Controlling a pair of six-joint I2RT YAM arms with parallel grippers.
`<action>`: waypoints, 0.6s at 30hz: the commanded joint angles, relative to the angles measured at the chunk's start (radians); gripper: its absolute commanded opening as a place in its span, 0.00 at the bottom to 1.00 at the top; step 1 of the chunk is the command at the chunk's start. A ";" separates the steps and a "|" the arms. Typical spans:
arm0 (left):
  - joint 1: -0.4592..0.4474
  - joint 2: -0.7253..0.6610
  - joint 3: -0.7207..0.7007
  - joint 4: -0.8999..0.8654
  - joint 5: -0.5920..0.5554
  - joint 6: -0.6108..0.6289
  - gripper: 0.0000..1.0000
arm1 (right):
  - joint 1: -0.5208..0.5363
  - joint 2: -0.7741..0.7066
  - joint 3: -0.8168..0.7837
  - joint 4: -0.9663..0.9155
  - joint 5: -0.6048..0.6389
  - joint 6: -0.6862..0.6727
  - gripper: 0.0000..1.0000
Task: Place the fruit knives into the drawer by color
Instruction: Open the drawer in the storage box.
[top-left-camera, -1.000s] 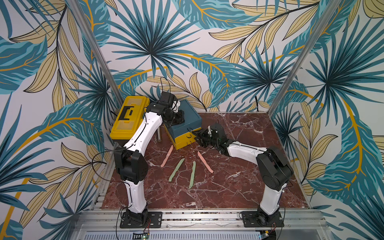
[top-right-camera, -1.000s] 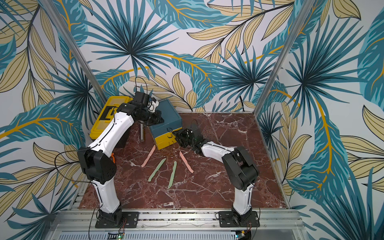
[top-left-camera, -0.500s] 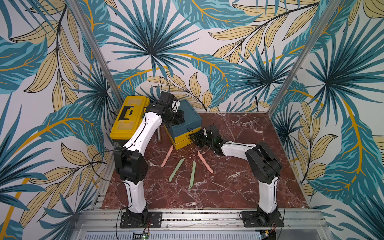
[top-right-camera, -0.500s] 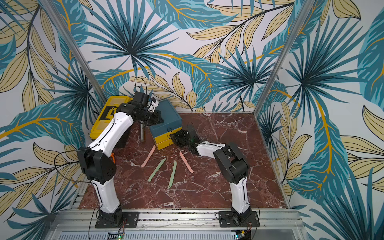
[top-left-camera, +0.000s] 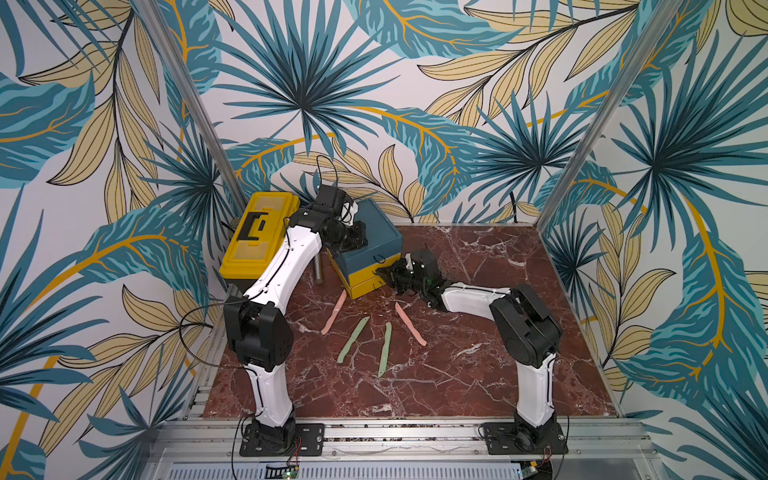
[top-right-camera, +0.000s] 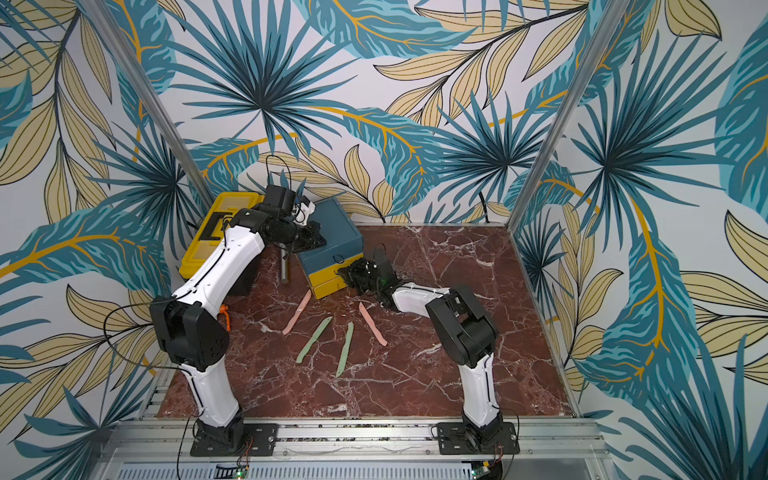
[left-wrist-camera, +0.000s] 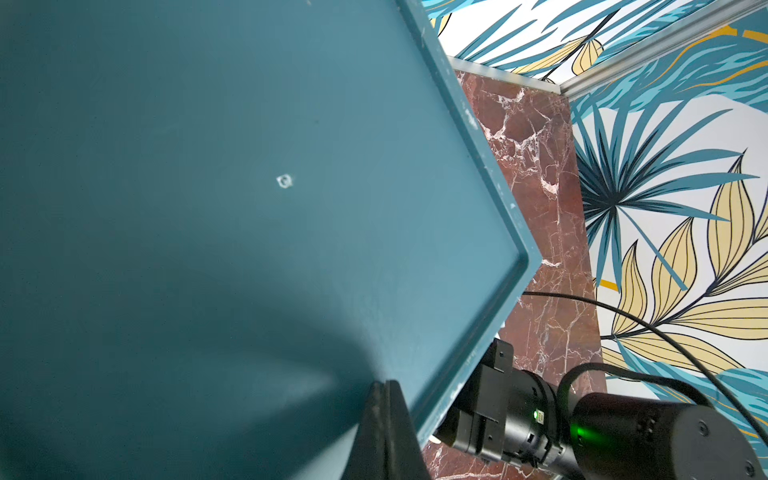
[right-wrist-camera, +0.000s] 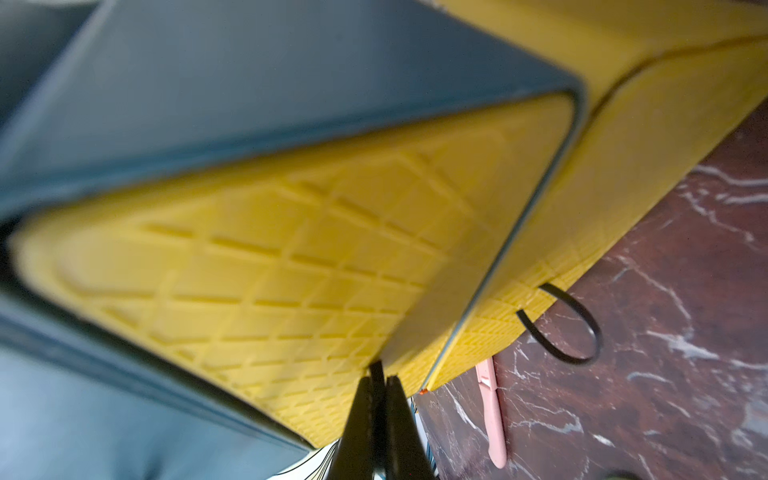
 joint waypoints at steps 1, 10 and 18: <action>0.014 0.035 -0.052 -0.130 -0.040 0.021 0.00 | 0.005 -0.058 -0.082 -0.019 -0.011 -0.022 0.00; 0.021 0.032 -0.055 -0.126 -0.029 0.027 0.00 | 0.005 -0.221 -0.274 -0.062 -0.036 -0.048 0.00; 0.026 0.029 -0.053 -0.128 -0.023 0.033 0.00 | 0.006 -0.289 -0.342 -0.122 -0.034 -0.064 0.00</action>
